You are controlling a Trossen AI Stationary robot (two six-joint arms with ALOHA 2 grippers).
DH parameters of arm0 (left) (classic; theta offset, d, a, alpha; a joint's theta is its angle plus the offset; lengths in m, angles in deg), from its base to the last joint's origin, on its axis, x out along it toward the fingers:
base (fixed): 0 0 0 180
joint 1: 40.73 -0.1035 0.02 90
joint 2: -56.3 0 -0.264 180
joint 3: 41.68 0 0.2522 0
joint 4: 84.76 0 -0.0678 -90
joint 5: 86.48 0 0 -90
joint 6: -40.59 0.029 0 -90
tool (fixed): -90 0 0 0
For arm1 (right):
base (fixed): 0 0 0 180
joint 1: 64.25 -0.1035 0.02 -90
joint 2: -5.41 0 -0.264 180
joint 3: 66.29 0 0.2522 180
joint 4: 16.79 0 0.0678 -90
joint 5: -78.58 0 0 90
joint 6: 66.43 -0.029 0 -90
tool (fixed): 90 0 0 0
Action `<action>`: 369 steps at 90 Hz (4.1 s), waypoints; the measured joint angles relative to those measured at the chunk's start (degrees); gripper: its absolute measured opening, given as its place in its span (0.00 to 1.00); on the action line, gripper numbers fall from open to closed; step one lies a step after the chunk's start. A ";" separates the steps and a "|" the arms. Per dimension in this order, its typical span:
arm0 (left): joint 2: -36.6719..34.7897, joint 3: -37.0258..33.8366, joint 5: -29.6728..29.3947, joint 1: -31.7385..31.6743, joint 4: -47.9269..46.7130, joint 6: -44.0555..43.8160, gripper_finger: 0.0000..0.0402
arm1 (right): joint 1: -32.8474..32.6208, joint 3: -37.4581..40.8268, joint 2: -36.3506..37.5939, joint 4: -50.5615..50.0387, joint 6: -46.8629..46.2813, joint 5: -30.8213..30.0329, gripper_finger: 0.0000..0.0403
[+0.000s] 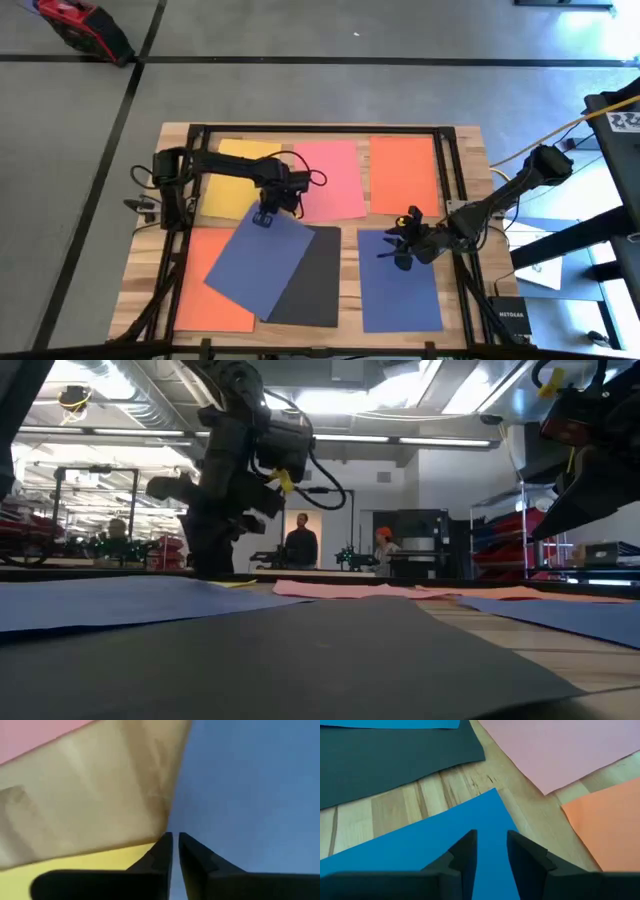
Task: Organize paper
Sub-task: Stack the blue paper on top of the blue paper on the table
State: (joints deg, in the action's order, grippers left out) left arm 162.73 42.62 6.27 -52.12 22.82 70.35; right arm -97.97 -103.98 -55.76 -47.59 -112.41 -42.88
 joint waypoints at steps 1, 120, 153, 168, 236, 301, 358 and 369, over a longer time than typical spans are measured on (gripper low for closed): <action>0.00 0.00 0.33 0.01 0.01 -0.07 0.08 | 0.00 0.00 0.00 -0.01 0.00 0.00 0.24; 0.00 -1.38 -2.79 -1.69 -0.70 -2.34 0.04 | -0.01 0.00 0.00 -0.70 0.00 0.00 0.24; -0.02 1.41 7.94 -2.22 -6.29 -10.49 0.25 | -0.01 0.00 0.00 -0.71 -0.07 0.01 0.24; 0.02 1.09 8.36 -3.99 -7.82 -19.29 0.35 | 0.01 0.00 0.00 -0.70 -0.09 0.07 0.24; 0.07 1.09 -0.97 0.92 -10.88 -30.82 0.12 | -0.01 0.00 0.00 -0.77 -0.17 0.00 0.24; -0.46 1.08 -14.31 3.32 17.97 -45.67 0.17 | -0.01 0.00 0.00 -0.93 -0.03 -1.10 0.24; -4.31 -6.75 -29.65 11.70 54.11 -50.73 0.00 | 0.01 0.02 0.00 -1.09 0.07 -1.55 0.24; -7.73 -13.70 -29.70 11.66 64.48 -50.43 0.00 | 0.01 0.15 -0.02 -1.08 0.07 -1.55 0.24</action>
State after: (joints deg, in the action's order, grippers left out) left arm 155.00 28.92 -23.43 -40.46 87.29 19.92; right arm -97.96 -103.82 -55.78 -48.66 -112.34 -44.43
